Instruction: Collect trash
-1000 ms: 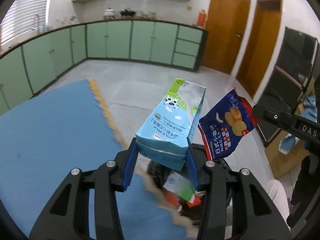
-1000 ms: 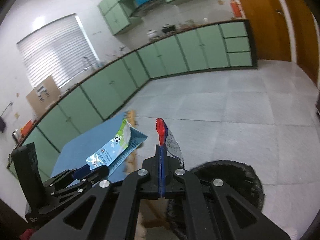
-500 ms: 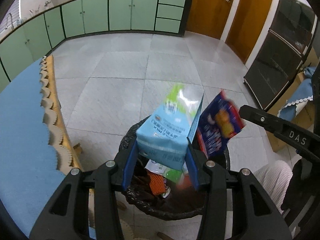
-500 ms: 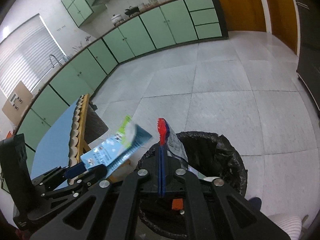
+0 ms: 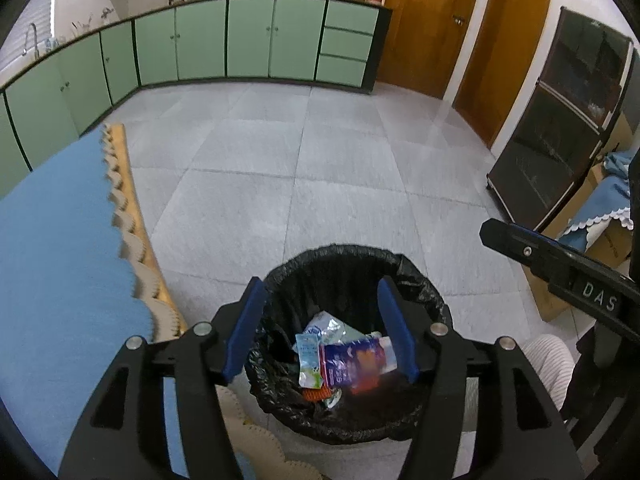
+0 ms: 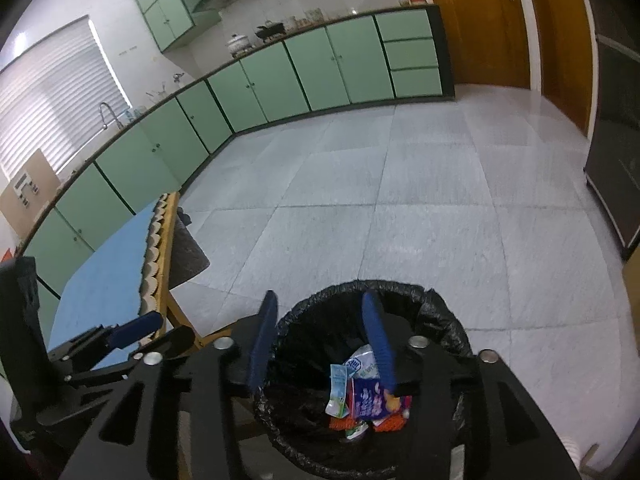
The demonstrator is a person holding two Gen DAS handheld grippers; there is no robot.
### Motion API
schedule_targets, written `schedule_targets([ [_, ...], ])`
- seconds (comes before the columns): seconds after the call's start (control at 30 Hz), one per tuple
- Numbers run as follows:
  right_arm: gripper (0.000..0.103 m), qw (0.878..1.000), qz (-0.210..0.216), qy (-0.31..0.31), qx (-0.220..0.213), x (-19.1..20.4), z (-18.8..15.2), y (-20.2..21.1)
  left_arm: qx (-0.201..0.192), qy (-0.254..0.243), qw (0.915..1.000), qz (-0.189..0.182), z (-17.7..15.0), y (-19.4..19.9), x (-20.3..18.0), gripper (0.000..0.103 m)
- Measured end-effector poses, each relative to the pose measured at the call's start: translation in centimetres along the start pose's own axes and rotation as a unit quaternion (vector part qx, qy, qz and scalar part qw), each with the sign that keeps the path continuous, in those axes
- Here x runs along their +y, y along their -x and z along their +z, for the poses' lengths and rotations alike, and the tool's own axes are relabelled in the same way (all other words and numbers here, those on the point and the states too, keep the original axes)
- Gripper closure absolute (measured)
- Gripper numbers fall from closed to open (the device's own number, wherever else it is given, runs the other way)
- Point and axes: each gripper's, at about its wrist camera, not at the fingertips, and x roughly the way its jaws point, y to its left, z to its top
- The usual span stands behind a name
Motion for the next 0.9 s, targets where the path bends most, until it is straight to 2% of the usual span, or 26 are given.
schedule_targets([
  [0.17,0.042,1.0,0.002,0.015,-0.019,1.1,0.2,1.9,-0.023,0.0,0.9997,0.004,0.1,2.2,-0.1,0.042],
  [0.6,0.041,0.999,0.002,0.026,-0.04,1.9,0.2,4.1,-0.048,-0.006,0.9988,0.01,-0.1,4.6,-0.7,0.04],
  [0.73,0.039,0.999,0.001,0.03,-0.045,2.1,0.2,4.7,-0.054,-0.007,0.9984,0.012,-0.1,5.1,-0.6,0.036],
  [0.9,0.03,0.998,-0.003,0.04,-0.056,2.8,0.2,5.7,-0.067,-0.009,0.9976,0.017,-0.2,6.4,-0.4,0.028],
])
